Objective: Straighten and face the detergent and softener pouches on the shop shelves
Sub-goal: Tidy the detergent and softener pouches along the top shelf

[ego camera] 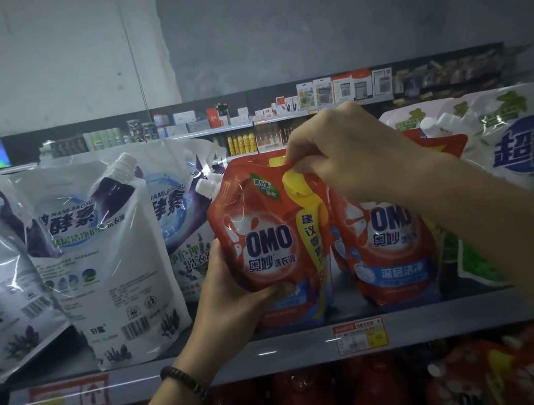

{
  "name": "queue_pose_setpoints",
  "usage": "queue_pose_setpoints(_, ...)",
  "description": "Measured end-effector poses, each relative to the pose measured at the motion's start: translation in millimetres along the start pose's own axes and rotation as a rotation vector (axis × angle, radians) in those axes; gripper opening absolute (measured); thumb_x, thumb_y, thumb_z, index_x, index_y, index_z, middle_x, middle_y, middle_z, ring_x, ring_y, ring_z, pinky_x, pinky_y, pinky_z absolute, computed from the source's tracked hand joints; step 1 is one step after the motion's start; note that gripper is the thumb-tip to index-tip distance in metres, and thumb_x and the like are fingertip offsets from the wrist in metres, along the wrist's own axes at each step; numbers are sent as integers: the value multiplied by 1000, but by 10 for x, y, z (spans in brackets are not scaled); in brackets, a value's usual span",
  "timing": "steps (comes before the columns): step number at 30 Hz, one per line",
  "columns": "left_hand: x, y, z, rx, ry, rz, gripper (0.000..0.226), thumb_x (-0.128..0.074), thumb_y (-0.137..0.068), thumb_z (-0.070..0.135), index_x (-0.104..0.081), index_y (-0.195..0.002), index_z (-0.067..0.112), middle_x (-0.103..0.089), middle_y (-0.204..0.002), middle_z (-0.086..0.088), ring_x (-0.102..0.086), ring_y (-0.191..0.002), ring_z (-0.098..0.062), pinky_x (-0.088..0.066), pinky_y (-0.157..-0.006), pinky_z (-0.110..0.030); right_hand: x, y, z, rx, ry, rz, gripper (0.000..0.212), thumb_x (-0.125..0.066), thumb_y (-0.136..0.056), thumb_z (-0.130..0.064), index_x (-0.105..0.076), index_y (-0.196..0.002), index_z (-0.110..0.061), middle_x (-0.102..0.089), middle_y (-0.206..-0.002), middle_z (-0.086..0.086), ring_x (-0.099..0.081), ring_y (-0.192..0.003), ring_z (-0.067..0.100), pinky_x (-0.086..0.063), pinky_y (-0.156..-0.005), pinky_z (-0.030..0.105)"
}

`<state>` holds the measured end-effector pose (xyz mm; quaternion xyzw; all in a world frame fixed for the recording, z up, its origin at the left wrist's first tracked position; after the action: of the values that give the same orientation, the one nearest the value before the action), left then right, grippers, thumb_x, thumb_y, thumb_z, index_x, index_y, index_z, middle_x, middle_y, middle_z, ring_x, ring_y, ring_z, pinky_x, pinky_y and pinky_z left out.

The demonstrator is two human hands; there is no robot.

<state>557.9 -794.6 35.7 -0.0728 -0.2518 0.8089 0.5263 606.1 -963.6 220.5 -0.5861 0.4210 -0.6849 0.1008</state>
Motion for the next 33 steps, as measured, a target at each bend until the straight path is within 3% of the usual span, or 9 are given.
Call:
queue_pose_setpoints(8, 5, 59, 10, 14, -19, 27, 97, -101, -54, 22, -51, -137, 32, -74, -125, 11, -73, -115, -12, -66, -86, -38, 16, -50, 138, -67, -86, -56, 13, -76, -98, -17, -82, -107, -24, -73, -97, -11, -67, -86, 0, -55, -78, 19)
queue_pose_setpoints(11, 8, 75, 32, 34, -40, 6, 85, -96, -62, 26, -52, -135, 33, -74, -123, 12, -74, -113, -10, -65, -83, -32, 9, -77, 169, -90, -117, -138, 11, -77, -97, -20, -81, -103, -29, -74, -90, -13, -69, -82, 1, -56, -71, 18)
queue_pose_setpoints(15, 59, 40, 115, 117, 40, -28, 47, -53, -91, 55, -60, -129, 29, -79, -115, 12, -76, -108, -12, -63, -77, -25, 56, -135, 194, -83, -112, -231, 9, -76, -95, -24, -81, -97, -32, -75, -87, -15, -71, -77, 1, -54, -62, 16)
queue_pose_setpoints(18, 258, -61, 196, 168, -13, 14, 68, -21, -91, 71, -68, -120, 31, -82, -103, 8, -79, -94, -14, -63, -71, -30, 127, -246, 239, -87, -143, -213, 13, -74, -95, -24, -82, -91, -33, -77, -82, -15, -72, -74, -1, -60, -65, 24)
queue_pose_setpoints(20, 436, -187, 266, 178, -28, 67, 75, -18, -92, 75, -69, -116, 25, -81, -102, 0, -79, -91, -22, -63, -81, -47, 155, -354, 296, -93, -143, -189, 11, -74, -96, -28, -82, -89, -31, -77, -79, -16, -71, -72, -4, -59, -65, 24)
queue_pose_setpoints(22, 647, -339, 384, 169, -13, 148, 74, -21, -100, 71, -69, -112, 17, -81, -101, -7, -79, -92, -32, -62, -86, -57, 155, -479, 367, -102, -127, -171, 11, -74, -97, -33, -81, -89, -30, -75, -79, -16, -71, -71, 0, -53, -60, 20)
queue_pose_setpoints(25, 873, -582, 604, 145, -57, 217, 61, -25, -111, 56, -69, -111, 13, -81, -96, -6, -79, -88, -33, -63, -82, -53, 87, -685, 474, -117, -70, -171, 9, -75, -97, -33, -82, -94, -28, -72, -87, -15, -69, -79, 5, -49, -59, 21)
queue_pose_setpoints(29, 767, -895, 796, 154, -147, 87, 58, -30, -112, 52, -70, -122, 11, -78, -110, -11, -79, -90, -25, -64, -71, -35, -199, -951, 567, -138, 6, -279, 12, -76, -96, -34, -83, -101, -24, -76, -97, -8, -71, -86, 10, -56, -64, 26)
queue_pose_setpoints(33, 755, -1200, 859, 227, -240, 46, 35, -44, -114, 34, -67, -128, 12, -69, -123, -17, -73, -93, -30, -61, -70, -37, -489, -1146, 545, -94, 69, -361, 19, -78, -94, -35, -81, -107, -22, -77, -103, -4, -71, -90, 12, -58, -69, 26)
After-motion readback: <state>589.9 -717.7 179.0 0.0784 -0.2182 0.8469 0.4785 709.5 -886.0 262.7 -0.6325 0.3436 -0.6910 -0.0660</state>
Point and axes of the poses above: each hand's wrist, its own y-axis away from the middle knuckle, its own x-axis out of the back of the hand, z = x × y, the point moved 10 cm from there along -y, towards the middle knuckle
